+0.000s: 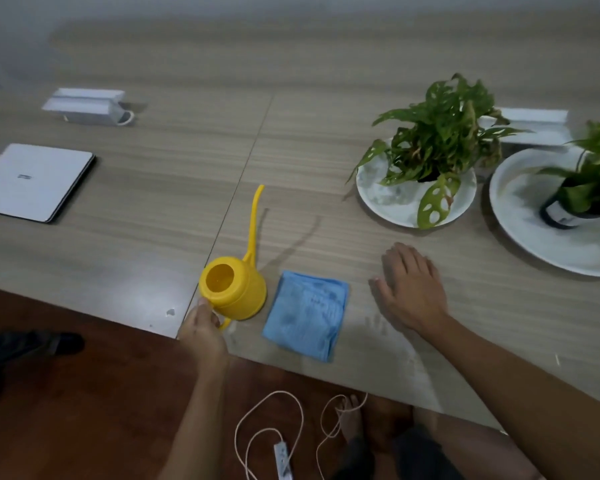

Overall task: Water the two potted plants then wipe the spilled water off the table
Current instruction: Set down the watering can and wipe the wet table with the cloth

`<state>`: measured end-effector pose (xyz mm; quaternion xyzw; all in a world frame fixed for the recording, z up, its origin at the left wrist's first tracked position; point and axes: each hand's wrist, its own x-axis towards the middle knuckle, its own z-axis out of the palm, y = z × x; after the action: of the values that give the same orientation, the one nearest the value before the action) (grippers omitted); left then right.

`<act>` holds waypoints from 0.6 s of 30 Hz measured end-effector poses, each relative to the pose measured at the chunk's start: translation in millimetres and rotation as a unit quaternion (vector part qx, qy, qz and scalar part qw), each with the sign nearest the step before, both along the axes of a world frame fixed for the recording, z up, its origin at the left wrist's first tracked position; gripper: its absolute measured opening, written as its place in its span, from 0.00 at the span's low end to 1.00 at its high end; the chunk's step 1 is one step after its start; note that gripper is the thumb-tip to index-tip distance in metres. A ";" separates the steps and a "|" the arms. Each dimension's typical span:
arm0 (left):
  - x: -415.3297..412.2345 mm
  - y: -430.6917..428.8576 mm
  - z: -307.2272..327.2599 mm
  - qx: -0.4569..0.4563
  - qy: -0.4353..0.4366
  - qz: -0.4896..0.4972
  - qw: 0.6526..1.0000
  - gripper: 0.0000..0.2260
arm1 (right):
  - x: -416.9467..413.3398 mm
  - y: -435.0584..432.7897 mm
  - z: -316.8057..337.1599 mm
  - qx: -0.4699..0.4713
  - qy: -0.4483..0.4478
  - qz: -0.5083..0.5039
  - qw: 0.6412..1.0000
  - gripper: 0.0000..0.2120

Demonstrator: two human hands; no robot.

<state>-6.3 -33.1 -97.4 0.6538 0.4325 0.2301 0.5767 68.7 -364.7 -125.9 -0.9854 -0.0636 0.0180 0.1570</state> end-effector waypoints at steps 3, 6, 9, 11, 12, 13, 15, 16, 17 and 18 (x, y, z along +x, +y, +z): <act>0.4 1.3 -6.3 0.004 -0.007 -0.024 1.000 0.19 | 9.3 0.3 -7.2 -0.002 0.014 -0.003 1.000 0.29; -0.8 0.5 -8.6 0.010 -0.019 -0.044 0.999 0.19 | 16.1 -2.1 -11.4 -0.004 0.018 0.000 1.000 0.27; -5.7 3.5 -6.4 0.064 0.000 -0.080 0.995 0.14 | 20.9 -6.3 -13.4 -0.008 0.009 -0.003 1.000 0.26; -19.5 10.7 -3.0 0.159 0.016 -0.074 0.984 0.14 | 22.5 -12.7 -13.3 -0.008 0.010 -0.013 1.000 0.25; -28.5 13.7 1.7 0.216 0.023 -0.054 0.975 0.16 | 22.7 -17.0 -12.6 -0.008 0.008 -0.017 1.000 0.24; -38.4 11.8 9.0 0.271 0.023 -0.045 0.961 0.17 | 22.4 -22.1 -12.9 -0.007 0.003 -0.019 1.000 0.24; -51.5 -9.8 22.6 0.377 0.006 -0.144 0.915 0.17 | 22.2 -34.3 -14.4 -0.013 -0.004 -0.023 1.000 0.23; -52.8 -24.3 22.6 0.416 -0.004 -0.233 0.879 0.17 | 22.2 -40.7 -16.3 -0.018 0.002 -0.023 1.000 0.23; -50.0 -40.0 18.9 0.441 -0.009 -0.318 0.839 0.18 | 22.4 -46.8 -18.6 -0.025 0.013 -0.023 0.999 0.23; -42.9 -53.5 10.5 0.452 -0.012 -0.391 0.802 0.18 | 22.8 -52.5 -21.0 -0.034 0.027 -0.024 0.999 0.24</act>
<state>-49.3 -86.7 -87.0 0.9511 -0.0198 0.1620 0.2623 91.5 -417.2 -146.9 -0.9905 -0.0347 0.0432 0.1257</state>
